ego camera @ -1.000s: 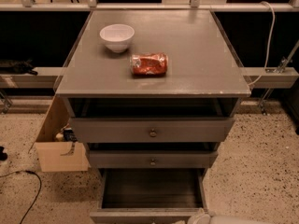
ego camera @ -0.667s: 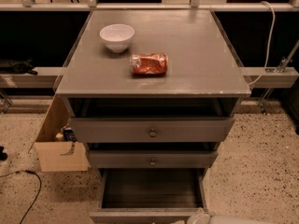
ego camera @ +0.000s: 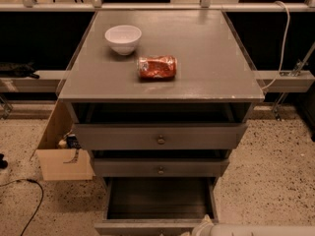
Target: Close bottom drawer
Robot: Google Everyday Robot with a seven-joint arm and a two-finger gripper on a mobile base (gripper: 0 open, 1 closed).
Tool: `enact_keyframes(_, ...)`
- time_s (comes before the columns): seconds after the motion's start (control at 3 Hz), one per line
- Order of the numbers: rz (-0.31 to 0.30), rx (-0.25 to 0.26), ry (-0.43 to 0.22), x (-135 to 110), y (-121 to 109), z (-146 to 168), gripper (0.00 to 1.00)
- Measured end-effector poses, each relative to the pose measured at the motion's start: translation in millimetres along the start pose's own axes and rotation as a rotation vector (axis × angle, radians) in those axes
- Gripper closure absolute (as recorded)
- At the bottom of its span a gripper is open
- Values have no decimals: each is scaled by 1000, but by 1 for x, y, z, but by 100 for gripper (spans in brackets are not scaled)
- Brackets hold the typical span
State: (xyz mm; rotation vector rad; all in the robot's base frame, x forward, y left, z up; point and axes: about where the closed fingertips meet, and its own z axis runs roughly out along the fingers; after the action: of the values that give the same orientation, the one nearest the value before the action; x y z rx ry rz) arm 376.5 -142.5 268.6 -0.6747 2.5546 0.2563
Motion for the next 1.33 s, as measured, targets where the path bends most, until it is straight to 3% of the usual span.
enact_keyframes(0.33, -10, 60, 6, -1, -14, 2, 0)
enact_keyframes(1.0, -47, 48, -3, -5, -16, -2, 0)
enact_keyframes(1.33, -82, 7, -8, 5, -35, 12, 0)
